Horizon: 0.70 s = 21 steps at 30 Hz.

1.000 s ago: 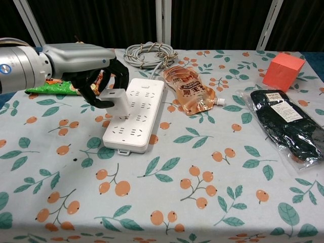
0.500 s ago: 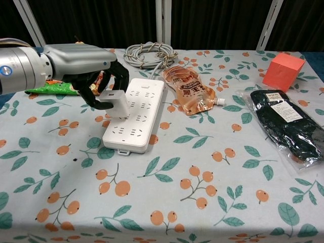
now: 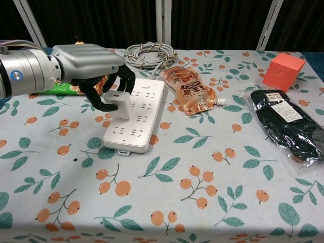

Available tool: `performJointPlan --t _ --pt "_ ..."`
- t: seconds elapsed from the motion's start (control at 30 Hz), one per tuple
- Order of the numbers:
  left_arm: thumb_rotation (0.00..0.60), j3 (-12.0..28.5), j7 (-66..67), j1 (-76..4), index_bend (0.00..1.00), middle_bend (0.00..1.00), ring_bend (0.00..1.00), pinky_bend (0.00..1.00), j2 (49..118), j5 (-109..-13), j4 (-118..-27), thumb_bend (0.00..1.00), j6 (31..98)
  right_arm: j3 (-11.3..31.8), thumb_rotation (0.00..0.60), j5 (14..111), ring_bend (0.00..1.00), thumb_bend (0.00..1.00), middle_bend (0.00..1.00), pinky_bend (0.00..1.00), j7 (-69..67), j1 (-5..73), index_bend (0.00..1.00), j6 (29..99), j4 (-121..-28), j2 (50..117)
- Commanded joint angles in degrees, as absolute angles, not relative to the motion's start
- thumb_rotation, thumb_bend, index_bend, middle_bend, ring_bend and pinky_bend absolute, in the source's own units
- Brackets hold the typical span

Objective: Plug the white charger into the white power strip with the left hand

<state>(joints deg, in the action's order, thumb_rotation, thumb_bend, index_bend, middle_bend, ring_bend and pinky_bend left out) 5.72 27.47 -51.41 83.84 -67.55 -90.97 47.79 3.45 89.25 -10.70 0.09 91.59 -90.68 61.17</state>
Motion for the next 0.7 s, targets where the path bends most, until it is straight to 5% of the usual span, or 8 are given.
performJointPlan --t 0.03,0.7 --pt "0.600 5.6 28.9 -52.2 0.64 0.73 0.54 0.65 84.4 -66.2 -91.0 0.56 47.3 3.4 0.600 89.2 0.00 0.27 0.00 0.00 -10.9 0.0 0.00 91.7 -90.5 61.2" --pt "0.600 4.8 24.9 -51.2 0.66 0.75 0.54 0.65 85.4 -64.1 -89.3 0.56 47.8 3.5 0.600 89.1 0.00 0.27 0.00 0.00 -11.2 -0.2 0.00 91.7 -90.1 61.3"
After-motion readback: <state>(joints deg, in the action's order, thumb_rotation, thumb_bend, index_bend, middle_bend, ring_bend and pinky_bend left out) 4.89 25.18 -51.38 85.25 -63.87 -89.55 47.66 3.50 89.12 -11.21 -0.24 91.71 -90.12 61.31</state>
